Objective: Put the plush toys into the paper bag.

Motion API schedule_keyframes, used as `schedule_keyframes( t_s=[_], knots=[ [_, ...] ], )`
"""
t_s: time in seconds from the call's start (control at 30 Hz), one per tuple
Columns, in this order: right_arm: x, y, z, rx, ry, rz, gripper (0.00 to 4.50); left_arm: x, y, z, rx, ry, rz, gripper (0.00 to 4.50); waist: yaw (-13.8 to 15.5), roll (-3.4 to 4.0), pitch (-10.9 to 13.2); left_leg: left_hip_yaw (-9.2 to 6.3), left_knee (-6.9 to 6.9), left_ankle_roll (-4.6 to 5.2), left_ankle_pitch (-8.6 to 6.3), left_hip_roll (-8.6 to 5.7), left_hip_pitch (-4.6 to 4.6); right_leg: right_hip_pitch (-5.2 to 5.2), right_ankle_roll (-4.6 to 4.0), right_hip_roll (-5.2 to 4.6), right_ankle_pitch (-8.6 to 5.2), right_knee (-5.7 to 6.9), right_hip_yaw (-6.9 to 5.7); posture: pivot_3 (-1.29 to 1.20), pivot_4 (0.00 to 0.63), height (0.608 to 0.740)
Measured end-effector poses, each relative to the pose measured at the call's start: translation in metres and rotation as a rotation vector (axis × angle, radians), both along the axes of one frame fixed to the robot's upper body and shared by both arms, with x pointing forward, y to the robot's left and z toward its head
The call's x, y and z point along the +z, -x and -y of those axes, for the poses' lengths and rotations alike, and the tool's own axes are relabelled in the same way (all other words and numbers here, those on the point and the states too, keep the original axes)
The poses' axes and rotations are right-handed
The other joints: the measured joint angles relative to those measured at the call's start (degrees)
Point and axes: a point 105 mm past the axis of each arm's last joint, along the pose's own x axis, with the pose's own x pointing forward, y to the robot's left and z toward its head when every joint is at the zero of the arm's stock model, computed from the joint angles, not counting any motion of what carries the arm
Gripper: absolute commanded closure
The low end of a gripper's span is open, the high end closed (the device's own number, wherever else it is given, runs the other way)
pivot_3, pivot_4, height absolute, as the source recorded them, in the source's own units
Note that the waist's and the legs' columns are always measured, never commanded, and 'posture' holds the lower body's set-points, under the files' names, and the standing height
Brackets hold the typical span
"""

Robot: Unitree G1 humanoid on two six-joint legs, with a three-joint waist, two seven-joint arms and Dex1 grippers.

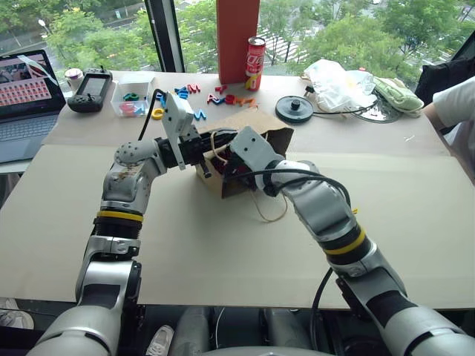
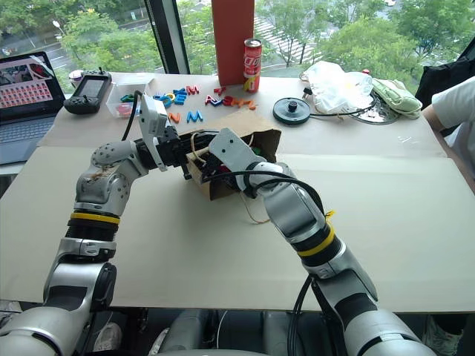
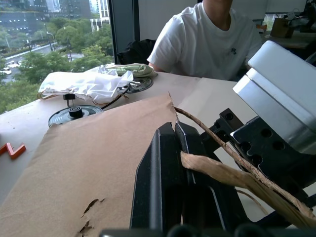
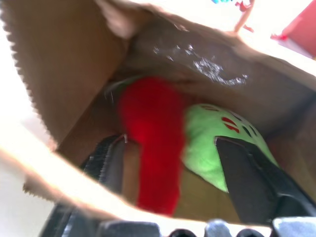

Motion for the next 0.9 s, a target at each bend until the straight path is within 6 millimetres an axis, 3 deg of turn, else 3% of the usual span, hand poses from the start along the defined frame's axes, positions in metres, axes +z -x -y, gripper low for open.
schedule_keyframes(
  t_s=[0.17,0.27,0.53,0.63,0.9],
  knots=[
    [0.01,0.006,0.01,-0.009,-0.014,0.001,1.42,0.0,0.0,0.0,-0.001,0.0,0.0,4.5,0.01,0.0,0.0,0.0,-0.04,0.0,0.0,0.0,-0.01,-0.01,0.0,0.0,0.0,-0.01,0.0,0.0,0.15,0.739],
    [0.01,0.021,0.022,-0.001,-0.041,-0.035,1.42,-0.001,0.0,0.0,-0.001,-0.002,-0.001,4.5,0.11,0.0,0.0,-0.02,-0.05,0.0,0.0,-0.01,-0.02,0.0,0.0,-0.01,0.0,-0.02,-0.01,0.0,0.15,0.739],
    [-0.03,0.058,0.035,0.006,-0.062,-0.229,1.42,-0.001,0.0,0.0,-0.001,-0.003,-0.002,4.5,-0.18,0.0,0.0,-0.03,-0.04,0.0,0.0,0.0,0.07,0.01,0.0,0.02,0.0,-0.12,0.01,0.0,0.15,0.739],
    [-0.045,0.057,0.041,-0.041,-0.05,-0.27,1.42,-0.001,0.0,0.0,-0.001,-0.003,-0.002,4.5,-0.17,0.0,0.0,-0.02,-0.01,-0.01,0.01,-0.01,0.08,0.0,0.0,0.01,-0.01,-0.17,0.03,0.0,0.15,0.739],
    [-0.061,0.039,0.042,-0.111,-0.062,-0.279,1.42,-0.001,0.0,0.0,-0.002,-0.003,-0.002,4.5,-0.07,-0.01,0.0,-0.01,-0.03,-0.02,0.02,-0.02,0.06,0.0,0.0,0.01,0.0,-0.16,0.04,0.0,0.15,0.739]
  ],
)
